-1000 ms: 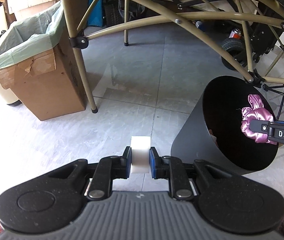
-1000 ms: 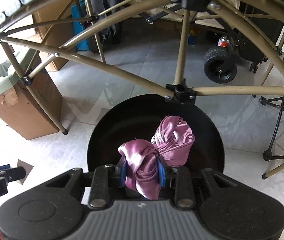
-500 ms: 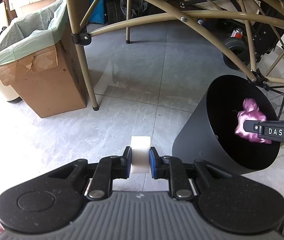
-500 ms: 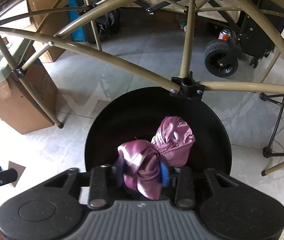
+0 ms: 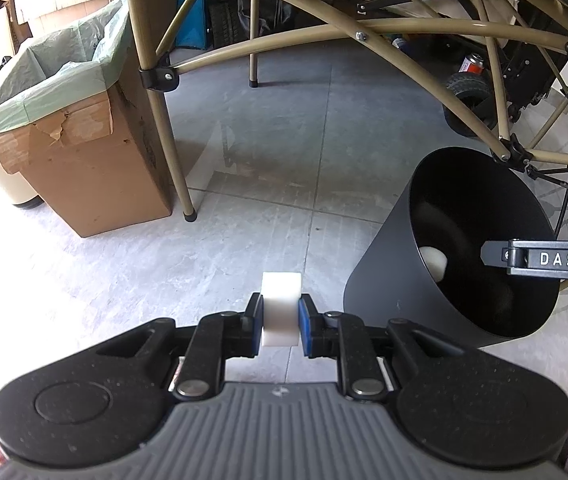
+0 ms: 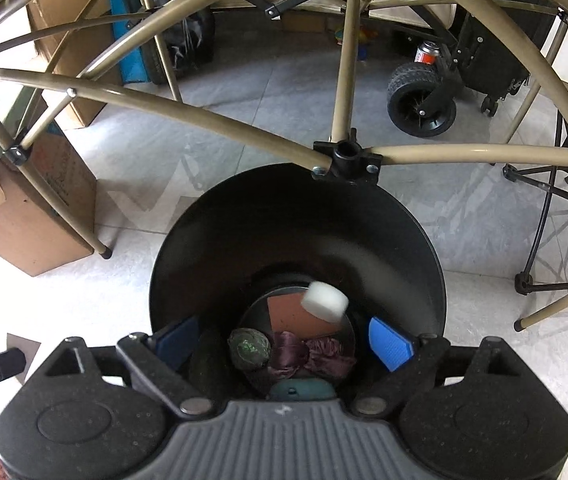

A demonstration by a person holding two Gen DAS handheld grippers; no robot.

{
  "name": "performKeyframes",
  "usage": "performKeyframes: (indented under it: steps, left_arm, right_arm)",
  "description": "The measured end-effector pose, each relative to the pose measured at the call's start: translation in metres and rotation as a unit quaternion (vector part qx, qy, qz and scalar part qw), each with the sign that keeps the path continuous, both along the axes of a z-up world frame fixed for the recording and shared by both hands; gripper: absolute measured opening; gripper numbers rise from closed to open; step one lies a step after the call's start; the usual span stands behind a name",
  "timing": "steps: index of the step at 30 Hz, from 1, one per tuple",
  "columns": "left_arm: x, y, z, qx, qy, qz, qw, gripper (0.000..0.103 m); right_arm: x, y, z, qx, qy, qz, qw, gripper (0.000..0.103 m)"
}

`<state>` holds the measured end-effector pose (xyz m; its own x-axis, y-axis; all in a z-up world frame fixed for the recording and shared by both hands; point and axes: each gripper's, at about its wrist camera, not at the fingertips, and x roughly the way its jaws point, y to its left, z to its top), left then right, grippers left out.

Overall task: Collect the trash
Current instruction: 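Move the left tool over the black bin and release the white foam block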

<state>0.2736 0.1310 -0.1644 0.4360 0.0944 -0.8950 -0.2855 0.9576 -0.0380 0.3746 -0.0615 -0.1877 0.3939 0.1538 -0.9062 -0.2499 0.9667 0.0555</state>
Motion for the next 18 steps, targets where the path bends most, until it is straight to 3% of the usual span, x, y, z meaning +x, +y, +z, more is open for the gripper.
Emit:
performKeyframes:
  steps: [18]
  left_arm:
    - [0.0,-0.014,0.011,0.006,-0.022,-0.019,0.9996,0.018]
  right_arm:
    - [-0.013,-0.016,0.025,0.022,-0.033,-0.002,0.999,0.093]
